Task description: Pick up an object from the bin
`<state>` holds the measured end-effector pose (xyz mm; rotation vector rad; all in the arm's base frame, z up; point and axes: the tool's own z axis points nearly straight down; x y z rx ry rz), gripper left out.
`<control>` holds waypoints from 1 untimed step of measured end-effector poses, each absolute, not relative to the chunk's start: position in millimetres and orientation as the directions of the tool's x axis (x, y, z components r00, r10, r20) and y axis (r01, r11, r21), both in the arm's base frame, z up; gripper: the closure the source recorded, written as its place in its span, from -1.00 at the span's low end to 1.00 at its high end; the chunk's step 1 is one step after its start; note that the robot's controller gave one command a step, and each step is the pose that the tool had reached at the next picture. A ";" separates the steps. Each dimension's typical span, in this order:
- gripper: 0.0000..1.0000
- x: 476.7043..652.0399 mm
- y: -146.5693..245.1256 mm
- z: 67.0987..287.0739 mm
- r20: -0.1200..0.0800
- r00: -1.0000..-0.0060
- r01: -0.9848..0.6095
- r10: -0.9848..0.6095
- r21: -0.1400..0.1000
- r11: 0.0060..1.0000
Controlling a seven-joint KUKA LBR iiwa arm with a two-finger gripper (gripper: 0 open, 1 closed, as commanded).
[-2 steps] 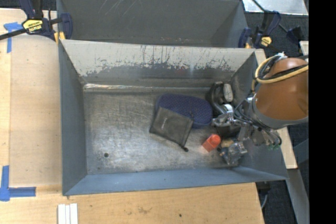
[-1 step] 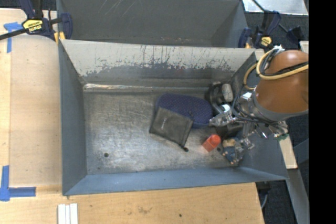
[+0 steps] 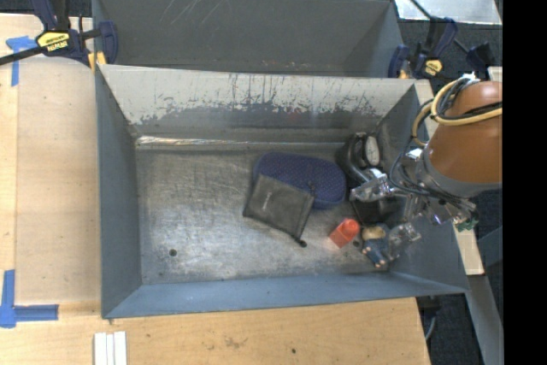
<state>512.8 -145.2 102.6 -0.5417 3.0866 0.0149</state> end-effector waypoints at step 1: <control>-1.00 525.1 -133.2 79.6 -0.002 -0.780 -0.626 -0.626 0.015 0.780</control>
Offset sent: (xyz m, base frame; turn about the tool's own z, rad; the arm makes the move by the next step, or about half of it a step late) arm 0.0081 0.0025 -0.0326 -0.3302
